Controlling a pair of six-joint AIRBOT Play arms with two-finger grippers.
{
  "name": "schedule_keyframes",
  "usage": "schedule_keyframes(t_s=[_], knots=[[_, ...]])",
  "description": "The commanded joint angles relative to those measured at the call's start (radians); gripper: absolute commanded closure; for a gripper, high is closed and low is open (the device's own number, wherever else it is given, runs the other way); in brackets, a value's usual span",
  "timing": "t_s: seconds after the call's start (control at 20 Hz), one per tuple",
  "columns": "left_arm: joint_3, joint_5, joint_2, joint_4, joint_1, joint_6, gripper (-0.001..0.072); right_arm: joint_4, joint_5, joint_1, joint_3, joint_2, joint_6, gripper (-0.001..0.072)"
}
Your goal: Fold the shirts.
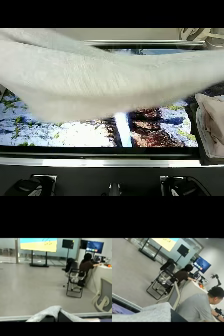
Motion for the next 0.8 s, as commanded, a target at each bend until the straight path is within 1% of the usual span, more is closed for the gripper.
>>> schedule_keyframes(t_s=[0.0, 0.1, 0.2, 0.3, 0.4, 0.45, 0.5, 0.55, 0.7, 0.75], knots=[[-0.041, -0.195, -0.015, 0.089, 0.001, -0.017, 0.0681, -0.048, 0.013, 0.000, 0.005, -0.050, 0.003, 0.0688], [-0.159, -0.253, -0.040, 0.091, 0.001, -0.017, 0.0681, -0.071, 0.057, 0.000, 0.005, -0.154, 0.013, 0.0688], [-0.335, -0.247, -0.069, 0.090, 0.001, -0.018, 0.0680, -0.100, 0.032, 0.000, 0.005, -0.305, 0.061, 0.0687], [-0.515, -0.208, -0.126, 0.081, 0.001, -0.019, 0.0680, -0.105, -0.089, 0.000, 0.005, -0.484, 0.161, 0.0687], [-0.640, -0.170, -0.211, 0.041, 0.001, -0.019, 0.0680, -0.098, -0.238, 0.000, 0.005, -0.652, 0.277, 0.0687], [-0.681, -0.156, -0.261, 0.019, 0.001, -0.018, 0.0680, -0.087, -0.274, 0.000, 0.005, -0.723, 0.334, 0.0687], [-0.710, -0.153, -0.322, -0.002, 0.001, -0.018, 0.0680, -0.059, -0.278, 0.000, 0.005, -0.790, 0.382, 0.0687], [-0.723, -0.154, -0.382, -0.025, 0.001, -0.018, 0.0681, -0.014, -0.253, 0.000, 0.005, -0.842, 0.405, 0.0687], [-0.724, -0.137, -0.557, -0.133, 0.001, -0.017, 0.0680, 0.173, -0.101, 0.001, 0.005, -0.949, 0.410, 0.0686], [-0.724, -0.127, -0.600, -0.176, 0.001, -0.016, 0.0680, 0.214, -0.058, 0.002, 0.005, -0.973, 0.407, 0.0686]])
